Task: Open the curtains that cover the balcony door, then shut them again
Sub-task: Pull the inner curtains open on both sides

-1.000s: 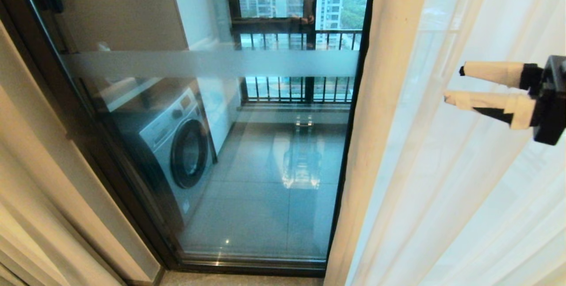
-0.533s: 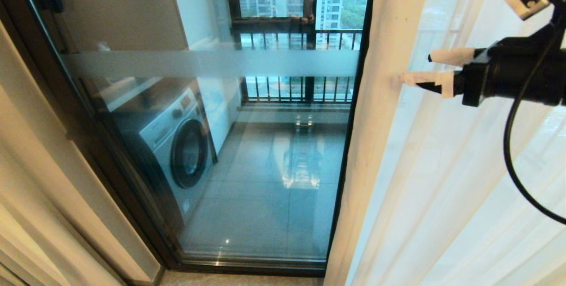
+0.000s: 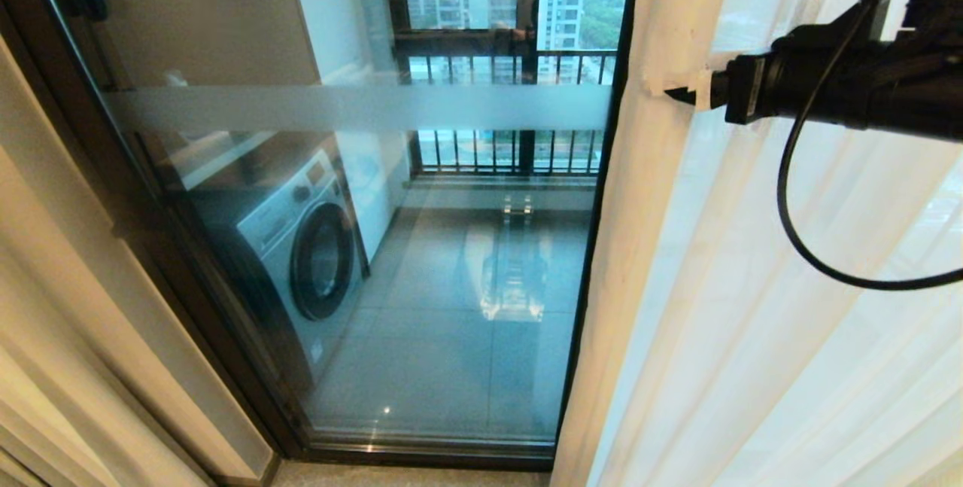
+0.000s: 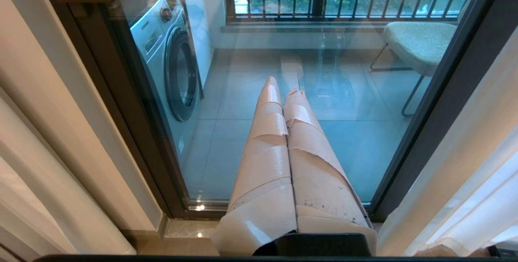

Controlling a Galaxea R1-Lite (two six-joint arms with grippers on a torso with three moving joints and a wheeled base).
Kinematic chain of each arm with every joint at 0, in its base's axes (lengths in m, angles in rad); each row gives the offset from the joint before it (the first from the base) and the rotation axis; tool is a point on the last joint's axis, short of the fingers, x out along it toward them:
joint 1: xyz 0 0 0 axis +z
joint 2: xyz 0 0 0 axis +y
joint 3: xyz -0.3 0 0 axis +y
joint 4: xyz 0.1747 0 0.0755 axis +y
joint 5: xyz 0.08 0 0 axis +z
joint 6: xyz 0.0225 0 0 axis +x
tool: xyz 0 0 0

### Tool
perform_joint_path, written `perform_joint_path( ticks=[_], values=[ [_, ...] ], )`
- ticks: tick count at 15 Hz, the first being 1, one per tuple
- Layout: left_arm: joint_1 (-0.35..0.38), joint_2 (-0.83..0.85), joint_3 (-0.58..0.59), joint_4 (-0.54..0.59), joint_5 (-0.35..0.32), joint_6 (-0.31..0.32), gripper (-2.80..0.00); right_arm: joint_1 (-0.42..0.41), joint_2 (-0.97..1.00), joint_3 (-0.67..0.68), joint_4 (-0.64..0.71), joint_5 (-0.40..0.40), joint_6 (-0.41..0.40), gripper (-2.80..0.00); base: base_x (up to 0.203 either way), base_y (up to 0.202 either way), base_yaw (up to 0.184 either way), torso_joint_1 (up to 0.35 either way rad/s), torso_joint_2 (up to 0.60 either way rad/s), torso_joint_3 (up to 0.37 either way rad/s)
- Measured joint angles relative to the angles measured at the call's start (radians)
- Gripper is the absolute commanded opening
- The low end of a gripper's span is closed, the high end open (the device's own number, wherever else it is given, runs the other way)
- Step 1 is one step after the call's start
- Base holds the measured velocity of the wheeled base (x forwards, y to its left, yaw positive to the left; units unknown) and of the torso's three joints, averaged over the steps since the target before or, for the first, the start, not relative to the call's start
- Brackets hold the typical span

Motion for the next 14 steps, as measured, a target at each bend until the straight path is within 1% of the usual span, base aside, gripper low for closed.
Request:
perform_joint_path(
  ticks=[2, 5, 9, 12, 14],
  values=[
    [0.000, 0.000, 0.000, 0.000, 0.000, 0.000, -2.80, -0.001, 0.016, -0.036, -0.007, -0.015, 0.053, 0.00, 0.000, 0.000, 0.000, 0.000, 0.00, 0.000],
    [0.000, 0.000, 0.000, 0.000, 0.000, 0.000, -2.80, -0.001, 0.025, -0.070, -0.020, -0.015, 0.094, 0.00, 0.000, 0.000, 0.000, 0.000, 0.00, 0.000],
    [0.000, 0.000, 0.000, 0.000, 0.000, 0.000, -2.80, 0.000, 0.041, -0.130, -0.039, -0.016, 0.168, 0.00, 0.000, 0.000, 0.000, 0.000, 0.00, 0.000],
    [0.000, 0.000, 0.000, 0.000, 0.000, 0.000, -2.80, 0.000, 0.071, -0.179, -0.063, -0.017, 0.182, 0.00, 0.000, 0.000, 0.000, 0.000, 0.00, 0.000],
    [0.000, 0.000, 0.000, 0.000, 0.000, 0.000, -2.80, 0.000, 0.096, -0.190, -0.131, -0.029, 0.183, 0.00, 0.000, 0.000, 0.000, 0.000, 0.00, 0.000]
  ],
)
